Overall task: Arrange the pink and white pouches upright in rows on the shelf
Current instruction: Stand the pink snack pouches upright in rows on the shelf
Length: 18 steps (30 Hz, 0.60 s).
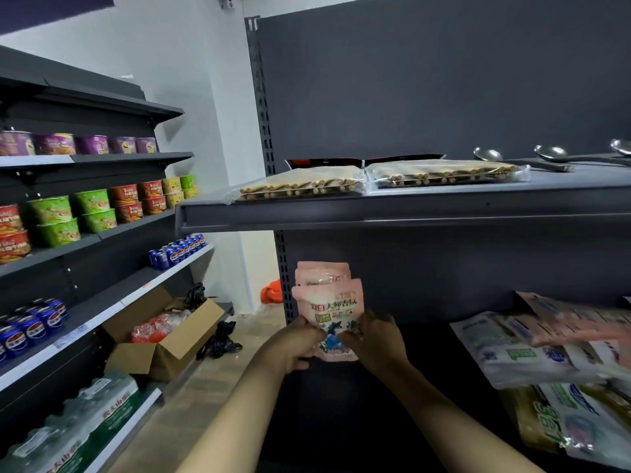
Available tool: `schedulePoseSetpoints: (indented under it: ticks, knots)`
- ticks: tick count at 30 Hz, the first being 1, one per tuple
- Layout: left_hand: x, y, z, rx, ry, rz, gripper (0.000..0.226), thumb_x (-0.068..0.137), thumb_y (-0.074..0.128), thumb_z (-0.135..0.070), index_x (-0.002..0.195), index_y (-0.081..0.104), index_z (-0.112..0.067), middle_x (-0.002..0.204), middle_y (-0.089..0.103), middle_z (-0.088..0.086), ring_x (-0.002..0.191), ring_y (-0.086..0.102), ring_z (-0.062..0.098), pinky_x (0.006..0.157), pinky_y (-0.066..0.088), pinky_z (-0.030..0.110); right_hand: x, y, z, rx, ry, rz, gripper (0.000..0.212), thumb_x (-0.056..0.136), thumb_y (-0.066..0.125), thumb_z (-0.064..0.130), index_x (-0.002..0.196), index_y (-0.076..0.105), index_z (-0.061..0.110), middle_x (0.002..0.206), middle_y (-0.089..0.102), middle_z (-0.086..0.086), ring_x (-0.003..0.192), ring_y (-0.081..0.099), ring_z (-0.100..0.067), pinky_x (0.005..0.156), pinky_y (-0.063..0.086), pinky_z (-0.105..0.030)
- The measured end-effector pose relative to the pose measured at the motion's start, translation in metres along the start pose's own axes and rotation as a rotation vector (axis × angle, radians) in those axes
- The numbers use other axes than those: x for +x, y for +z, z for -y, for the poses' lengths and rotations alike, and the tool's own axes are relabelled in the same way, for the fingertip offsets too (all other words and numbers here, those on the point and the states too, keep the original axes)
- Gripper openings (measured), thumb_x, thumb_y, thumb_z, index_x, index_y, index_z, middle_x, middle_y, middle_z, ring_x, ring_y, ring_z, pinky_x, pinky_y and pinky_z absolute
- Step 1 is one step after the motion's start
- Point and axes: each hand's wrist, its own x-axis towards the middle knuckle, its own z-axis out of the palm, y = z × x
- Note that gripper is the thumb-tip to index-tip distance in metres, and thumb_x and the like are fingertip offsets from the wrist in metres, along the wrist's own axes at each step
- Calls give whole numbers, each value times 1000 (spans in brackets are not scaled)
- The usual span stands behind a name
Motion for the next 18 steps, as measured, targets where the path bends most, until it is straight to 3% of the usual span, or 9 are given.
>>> schedulePoseSetpoints:
  ticks: [3, 6, 9, 11, 14, 16, 18]
  knots:
    - [5, 0, 0, 59, 56, -21, 26, 92, 48, -15, 117, 47, -22, 103, 59, -1, 94, 51, 16, 80, 42, 29, -2, 12, 6, 90, 80, 68, 48, 84, 62, 42, 117, 52, 8, 118, 63, -6, 112, 57, -23, 91, 51, -35]
    - [8, -1, 6, 74, 54, -26, 23, 92, 48, -15, 114, 53, -16, 112, 64, 3, 91, 56, 15, 63, 40, 23, -3, 25, 9, 330, 211, 123, 49, 82, 68, 33, 119, 47, 8, 120, 62, -8, 108, 62, -22, 88, 54, -35]
    - [14, -1, 21, -24, 56, -39, 12, 92, 50, -15, 102, 54, -20, 106, 62, 2, 88, 55, 14, 62, 40, 22, -4, 35, 12, 456, 247, 81, 52, 80, 71, 25, 120, 43, 8, 123, 59, -9, 110, 61, -23, 85, 52, -28]
    - [19, 1, 37, -71, 75, -56, 19, 88, 55, -15, 106, 57, -19, 103, 65, 4, 90, 60, 18, 69, 45, 25, -6, 41, 13, 506, 265, 60, 57, 78, 73, 24, 121, 41, 8, 125, 56, -11, 112, 58, -25, 85, 51, -30]
    - [22, 6, 53, -164, 194, -63, 30, 81, 60, -7, 110, 63, -11, 96, 69, 2, 97, 64, 22, 94, 49, 35, -10, 52, 10, 512, 312, 53, 49, 81, 68, 22, 119, 42, 7, 124, 56, -12, 111, 58, -27, 81, 49, -29]
    - [22, 8, 56, -166, 242, -65, 27, 85, 59, -2, 100, 63, -23, 92, 68, -5, 94, 64, 15, 95, 48, 34, -14, 60, 8, 499, 306, 48, 41, 85, 62, 20, 119, 44, 7, 124, 58, -11, 108, 59, -25, 76, 47, -25]
    - [22, 9, 57, -151, 261, -80, 25, 87, 59, -6, 99, 59, -28, 101, 67, -5, 99, 62, 13, 94, 47, 31, -16, 67, 9, 496, 281, 27, 43, 85, 62, 20, 123, 46, 9, 125, 57, -10, 110, 59, -23, 81, 47, -24]
